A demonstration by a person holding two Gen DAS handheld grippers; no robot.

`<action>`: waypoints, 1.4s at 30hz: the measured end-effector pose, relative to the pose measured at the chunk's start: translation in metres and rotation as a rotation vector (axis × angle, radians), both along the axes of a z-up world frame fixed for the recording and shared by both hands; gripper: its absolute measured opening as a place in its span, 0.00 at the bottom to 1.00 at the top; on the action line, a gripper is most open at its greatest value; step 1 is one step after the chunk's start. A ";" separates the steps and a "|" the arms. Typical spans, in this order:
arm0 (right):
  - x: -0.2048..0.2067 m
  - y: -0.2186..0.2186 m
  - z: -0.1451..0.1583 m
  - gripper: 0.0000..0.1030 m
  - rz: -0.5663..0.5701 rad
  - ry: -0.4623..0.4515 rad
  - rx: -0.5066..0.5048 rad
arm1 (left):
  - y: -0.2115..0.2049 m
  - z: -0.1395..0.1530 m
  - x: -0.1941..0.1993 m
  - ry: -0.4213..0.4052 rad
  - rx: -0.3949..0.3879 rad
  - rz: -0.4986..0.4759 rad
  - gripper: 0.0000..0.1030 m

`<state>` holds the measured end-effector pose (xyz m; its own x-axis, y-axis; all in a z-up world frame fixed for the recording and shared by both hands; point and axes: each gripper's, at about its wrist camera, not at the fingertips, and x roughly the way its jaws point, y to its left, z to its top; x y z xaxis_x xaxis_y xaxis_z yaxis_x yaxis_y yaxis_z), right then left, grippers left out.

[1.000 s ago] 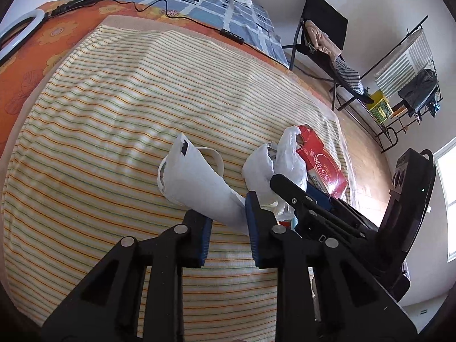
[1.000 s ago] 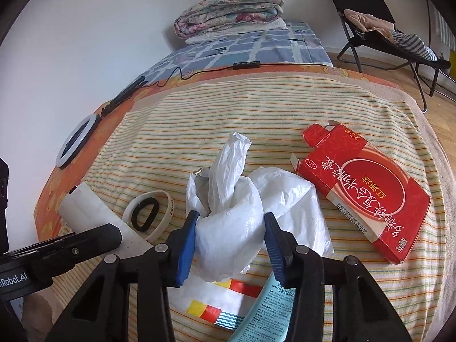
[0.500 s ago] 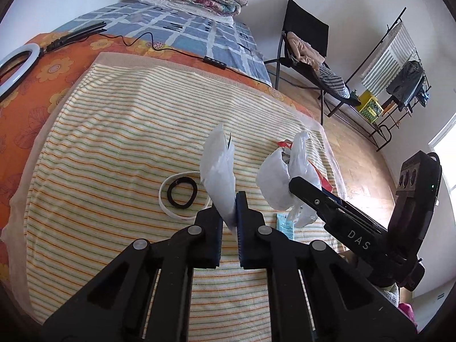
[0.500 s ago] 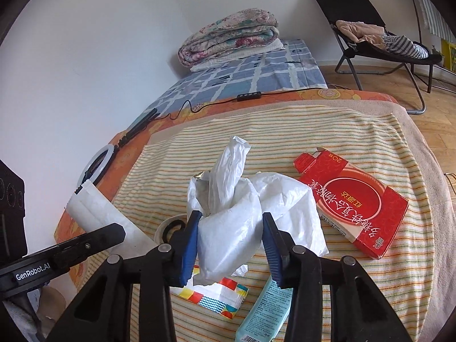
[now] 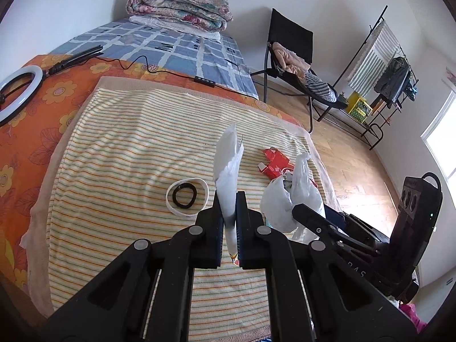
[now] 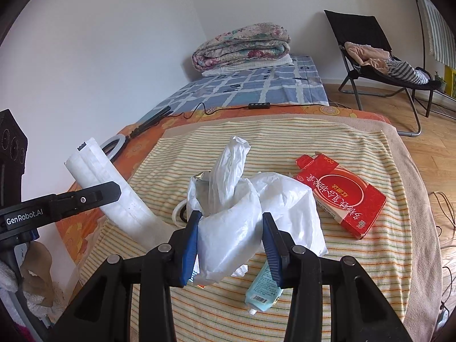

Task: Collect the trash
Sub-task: 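Carry the plastic bag and paper bag over the blue basket with both tools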

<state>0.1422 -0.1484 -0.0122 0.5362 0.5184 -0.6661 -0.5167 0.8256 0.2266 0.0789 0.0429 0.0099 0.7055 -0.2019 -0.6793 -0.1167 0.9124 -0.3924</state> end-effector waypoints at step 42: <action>-0.209 -0.047 0.004 0.42 0.070 0.001 -0.100 | -0.029 0.013 -0.188 0.005 0.034 -0.085 0.05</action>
<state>-0.0670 -0.1956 -0.0080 0.5003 0.4855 -0.7169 -0.5737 0.8061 0.1455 -0.1091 0.0140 0.0226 0.6834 -0.2375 -0.6903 -0.0401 0.9320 -0.3603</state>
